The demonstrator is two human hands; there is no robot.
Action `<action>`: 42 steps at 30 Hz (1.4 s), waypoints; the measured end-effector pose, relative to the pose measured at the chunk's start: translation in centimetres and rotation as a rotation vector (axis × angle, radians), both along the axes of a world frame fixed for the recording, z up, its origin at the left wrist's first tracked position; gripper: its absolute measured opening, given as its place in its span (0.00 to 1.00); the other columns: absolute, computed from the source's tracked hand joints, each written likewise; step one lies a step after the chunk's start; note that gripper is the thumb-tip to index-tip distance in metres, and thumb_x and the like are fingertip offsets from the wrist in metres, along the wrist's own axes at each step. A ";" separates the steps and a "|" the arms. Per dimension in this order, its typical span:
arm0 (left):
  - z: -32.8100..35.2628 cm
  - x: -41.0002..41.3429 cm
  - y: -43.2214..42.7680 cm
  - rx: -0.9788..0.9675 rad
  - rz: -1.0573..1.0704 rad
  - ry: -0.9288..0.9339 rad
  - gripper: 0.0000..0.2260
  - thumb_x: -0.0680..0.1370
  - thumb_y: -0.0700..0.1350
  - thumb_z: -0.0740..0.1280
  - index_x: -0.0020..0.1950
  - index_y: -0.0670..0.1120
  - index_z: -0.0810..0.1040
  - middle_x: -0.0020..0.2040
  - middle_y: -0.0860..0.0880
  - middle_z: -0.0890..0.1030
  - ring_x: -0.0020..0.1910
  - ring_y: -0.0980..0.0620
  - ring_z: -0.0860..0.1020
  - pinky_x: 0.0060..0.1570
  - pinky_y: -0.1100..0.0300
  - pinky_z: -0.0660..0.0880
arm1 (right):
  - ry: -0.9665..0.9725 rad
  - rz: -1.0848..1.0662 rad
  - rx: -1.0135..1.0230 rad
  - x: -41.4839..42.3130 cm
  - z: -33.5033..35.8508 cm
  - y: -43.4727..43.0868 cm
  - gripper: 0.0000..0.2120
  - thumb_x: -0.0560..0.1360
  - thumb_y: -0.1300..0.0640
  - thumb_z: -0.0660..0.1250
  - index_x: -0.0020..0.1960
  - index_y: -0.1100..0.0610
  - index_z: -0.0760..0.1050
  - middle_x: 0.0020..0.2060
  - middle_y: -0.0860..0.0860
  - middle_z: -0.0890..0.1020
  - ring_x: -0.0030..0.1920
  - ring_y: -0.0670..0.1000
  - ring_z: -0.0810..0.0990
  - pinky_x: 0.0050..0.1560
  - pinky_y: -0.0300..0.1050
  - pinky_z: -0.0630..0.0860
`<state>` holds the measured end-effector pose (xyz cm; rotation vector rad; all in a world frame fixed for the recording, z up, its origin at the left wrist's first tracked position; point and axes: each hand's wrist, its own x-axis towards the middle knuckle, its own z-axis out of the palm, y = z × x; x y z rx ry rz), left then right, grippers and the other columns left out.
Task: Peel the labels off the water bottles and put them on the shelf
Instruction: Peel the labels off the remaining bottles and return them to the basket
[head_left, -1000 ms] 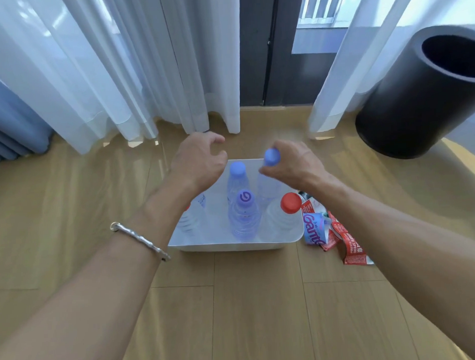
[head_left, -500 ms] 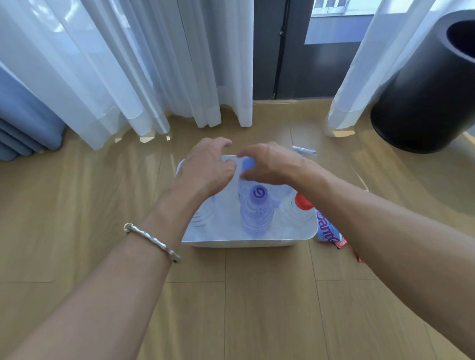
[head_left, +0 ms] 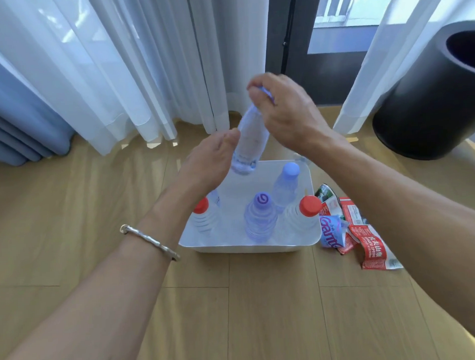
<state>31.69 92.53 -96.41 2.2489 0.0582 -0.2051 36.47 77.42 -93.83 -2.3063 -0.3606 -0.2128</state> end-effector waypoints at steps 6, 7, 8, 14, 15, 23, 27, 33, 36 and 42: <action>0.6 -0.5 -0.4 -0.365 0.021 0.054 0.28 0.80 0.63 0.47 0.50 0.45 0.80 0.45 0.46 0.82 0.50 0.44 0.78 0.53 0.51 0.72 | -0.003 -0.204 0.618 0.0 2.2 1.0 0.11 0.80 0.57 0.55 0.42 0.56 0.73 0.34 0.44 0.71 0.34 0.41 0.70 0.37 0.36 0.69; 0.6 -0.7 -0.5 -0.496 -0.037 0.174 0.30 0.79 0.65 0.48 0.53 0.45 0.81 0.46 0.45 0.83 0.49 0.45 0.80 0.51 0.50 0.75 | 0.077 -0.255 0.736 0.0 2.2 1.1 0.11 0.78 0.58 0.57 0.38 0.55 0.71 0.32 0.46 0.71 0.32 0.42 0.69 0.34 0.38 0.69; 0.6 -1.0 -0.7 -0.613 -0.088 0.282 0.33 0.76 0.67 0.48 0.59 0.44 0.79 0.52 0.43 0.83 0.53 0.43 0.81 0.54 0.46 0.76 | 0.159 -0.271 0.841 0.0 2.0 1.1 0.12 0.77 0.60 0.57 0.35 0.55 0.70 0.30 0.48 0.70 0.30 0.45 0.68 0.32 0.41 0.69; 0.8 -2.1 -2.2 -0.564 -0.230 0.380 0.26 0.71 0.63 0.58 0.63 0.52 0.75 0.49 0.49 0.84 0.49 0.51 0.83 0.46 0.53 0.81 | 0.361 -0.150 0.864 -1.2 1.2 0.6 0.12 0.80 0.57 0.57 0.39 0.56 0.72 0.31 0.53 0.75 0.29 0.47 0.73 0.30 0.40 0.73; 0.9 -2.2 -2.2 -0.550 -0.227 0.382 0.25 0.71 0.63 0.59 0.63 0.52 0.76 0.49 0.50 0.85 0.48 0.53 0.83 0.44 0.54 0.81 | 0.363 -0.142 0.818 -1.4 1.0 0.5 0.13 0.81 0.53 0.56 0.42 0.55 0.73 0.33 0.52 0.77 0.30 0.46 0.75 0.31 0.38 0.75; 1.3 -0.6 -0.6 -0.600 0.329 0.174 0.26 0.72 0.64 0.67 0.61 0.47 0.74 0.50 0.49 0.84 0.28 0.57 0.80 0.30 0.59 0.75 | 0.481 0.042 0.487 -2.9 -2.2 2.4 0.24 0.73 0.35 0.57 0.51 0.54 0.76 0.48 0.53 0.83 0.50 0.54 0.82 0.56 0.60 0.78; 2.0 -0.3 0.0 -0.706 0.514 0.115 0.21 0.73 0.61 0.68 0.55 0.47 0.70 0.46 0.45 0.81 0.28 0.54 0.79 0.24 0.62 0.73 | 0.471 0.209 0.290 -4.3 -3.7 3.2 0.16 0.77 0.40 0.61 0.56 0.51 0.72 0.45 0.44 0.80 0.47 0.47 0.80 0.54 0.50 0.77; 1.8 -0.5 -0.6 -0.686 0.535 0.100 0.21 0.73 0.60 0.69 0.56 0.48 0.70 0.53 0.44 0.82 0.46 0.48 0.84 0.40 0.49 0.82 | 0.405 0.153 0.250 -4.6 -4.3 3.7 0.18 0.76 0.36 0.59 0.56 0.49 0.71 0.46 0.47 0.80 0.47 0.48 0.79 0.51 0.50 0.77; 1.7 -0.4 -0.6 -0.661 0.518 0.096 0.19 0.71 0.62 0.70 0.50 0.51 0.71 0.52 0.44 0.83 0.47 0.47 0.84 0.46 0.42 0.81 | 0.370 0.147 0.240 -4.5 -4.6 3.4 0.18 0.78 0.38 0.57 0.55 0.51 0.72 0.45 0.47 0.80 0.46 0.50 0.78 0.49 0.49 0.75; 1.4 -0.2 -0.7 -0.680 0.506 0.096 0.18 0.71 0.60 0.71 0.49 0.50 0.70 0.52 0.43 0.83 0.39 0.50 0.83 0.30 0.55 0.79 | 0.382 0.198 0.219 -4.0 -5.4 2.8 0.26 0.76 0.34 0.51 0.67 0.47 0.70 0.55 0.48 0.81 0.55 0.51 0.79 0.60 0.55 0.74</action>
